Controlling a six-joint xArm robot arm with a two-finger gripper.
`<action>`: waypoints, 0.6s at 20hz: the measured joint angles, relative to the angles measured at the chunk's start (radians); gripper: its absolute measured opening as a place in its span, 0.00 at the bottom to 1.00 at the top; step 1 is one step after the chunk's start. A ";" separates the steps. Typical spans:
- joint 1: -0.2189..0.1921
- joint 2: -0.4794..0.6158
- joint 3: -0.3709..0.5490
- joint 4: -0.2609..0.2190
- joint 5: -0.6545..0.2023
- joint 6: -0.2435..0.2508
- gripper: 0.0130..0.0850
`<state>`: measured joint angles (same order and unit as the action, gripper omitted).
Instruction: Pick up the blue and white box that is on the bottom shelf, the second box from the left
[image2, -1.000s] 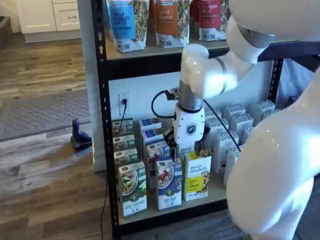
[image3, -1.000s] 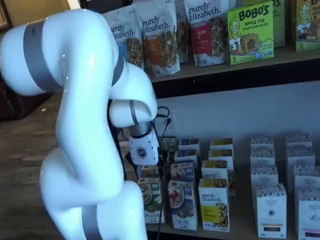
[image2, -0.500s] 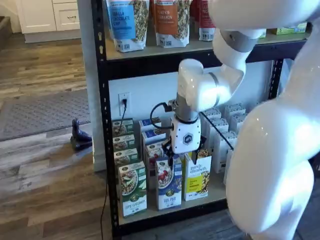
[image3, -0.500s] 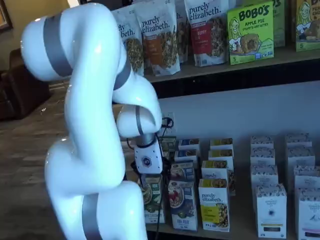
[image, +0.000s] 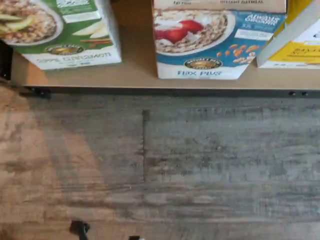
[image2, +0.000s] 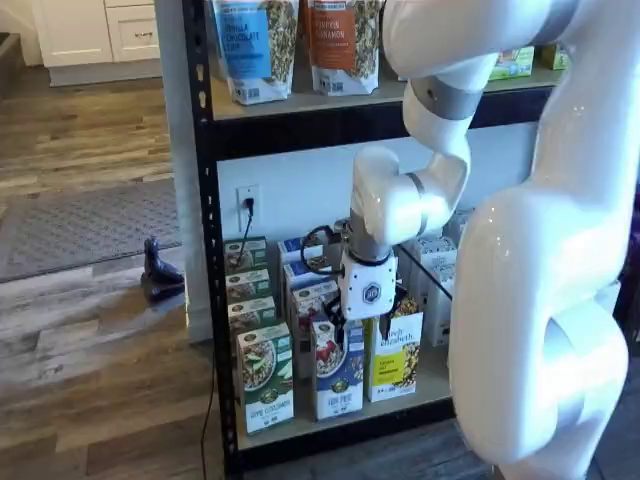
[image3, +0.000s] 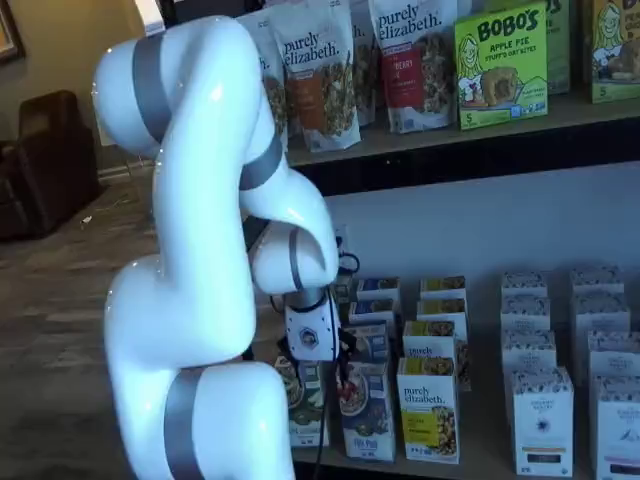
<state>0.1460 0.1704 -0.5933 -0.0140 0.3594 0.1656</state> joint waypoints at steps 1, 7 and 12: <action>-0.003 0.018 -0.011 0.003 -0.010 -0.006 1.00; -0.019 0.127 -0.100 0.026 -0.030 -0.045 1.00; -0.032 0.215 -0.182 0.053 -0.024 -0.083 1.00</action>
<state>0.1142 0.3850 -0.7751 0.0392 0.3353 0.0824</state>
